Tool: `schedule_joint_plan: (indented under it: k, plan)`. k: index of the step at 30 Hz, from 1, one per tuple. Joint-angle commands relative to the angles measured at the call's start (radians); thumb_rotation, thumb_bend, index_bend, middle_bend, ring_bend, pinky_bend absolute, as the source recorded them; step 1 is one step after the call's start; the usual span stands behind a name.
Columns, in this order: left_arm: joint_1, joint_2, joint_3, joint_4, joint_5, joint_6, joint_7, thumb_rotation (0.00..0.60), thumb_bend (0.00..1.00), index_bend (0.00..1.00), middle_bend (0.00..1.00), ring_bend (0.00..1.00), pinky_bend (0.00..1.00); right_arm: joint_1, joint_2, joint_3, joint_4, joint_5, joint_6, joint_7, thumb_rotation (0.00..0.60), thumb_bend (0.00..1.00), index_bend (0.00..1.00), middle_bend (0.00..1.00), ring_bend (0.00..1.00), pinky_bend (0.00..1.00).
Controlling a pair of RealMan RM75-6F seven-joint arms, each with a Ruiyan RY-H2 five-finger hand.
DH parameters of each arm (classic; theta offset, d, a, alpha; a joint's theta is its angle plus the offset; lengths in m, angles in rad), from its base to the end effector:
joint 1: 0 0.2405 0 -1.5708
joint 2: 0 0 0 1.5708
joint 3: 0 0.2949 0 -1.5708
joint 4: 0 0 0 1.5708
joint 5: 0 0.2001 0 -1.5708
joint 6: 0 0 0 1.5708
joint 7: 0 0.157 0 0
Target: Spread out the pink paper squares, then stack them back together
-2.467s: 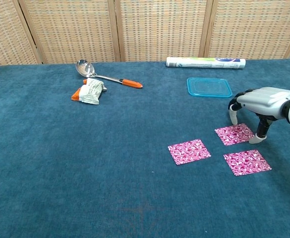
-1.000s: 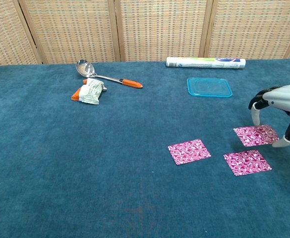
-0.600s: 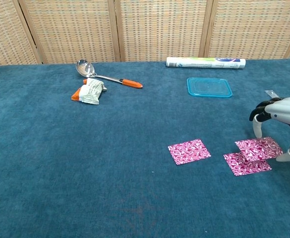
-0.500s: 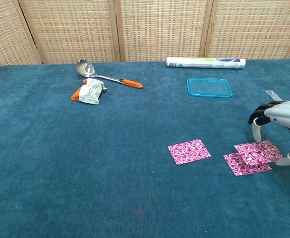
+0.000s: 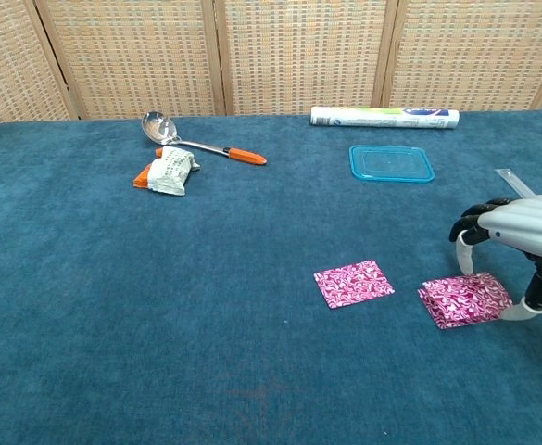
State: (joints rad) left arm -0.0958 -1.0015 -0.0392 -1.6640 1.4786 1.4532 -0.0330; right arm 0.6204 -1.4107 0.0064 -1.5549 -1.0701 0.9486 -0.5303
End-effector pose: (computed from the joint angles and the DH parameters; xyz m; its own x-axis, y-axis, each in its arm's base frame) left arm -0.3406 0.1972 0.2171 0.4234 0.0347 0.9053 0.9058 0.0043 -0.4237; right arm -0.2612 -0.3265 0.0118 0.6575 -0.3652 0.6590 -0.7531 -0.3437 0.5609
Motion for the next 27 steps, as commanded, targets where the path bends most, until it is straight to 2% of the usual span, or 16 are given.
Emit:
schedule_joint_plan:
  k: [1, 15, 27]
  plan:
    - [0.002, 0.0, 0.0, 0.003, -0.001, 0.001, -0.004, 0.6, 0.13, 0.21, 0.0, 0.0, 0.0, 0.003, -0.004, 0.002, 0.001, 0.001, -0.002, -0.004, 0.6, 0.23, 0.45, 0.18, 0.0, 0.0]
    - [0.002, -0.007, 0.002, 0.025, -0.003, -0.005, -0.023, 0.6, 0.13, 0.21, 0.0, 0.0, 0.0, 0.007, -0.01, 0.004, 0.018, 0.024, -0.015, -0.014, 0.6, 0.23, 0.44, 0.18, 0.0, 0.0]
    - [0.002, -0.007, 0.001, 0.023, -0.002, -0.001, -0.021, 0.6, 0.13, 0.21, 0.0, 0.0, 0.0, 0.015, 0.0, 0.006, 0.01, 0.021, -0.033, -0.003, 0.6, 0.13, 0.29, 0.16, 0.0, 0.0]
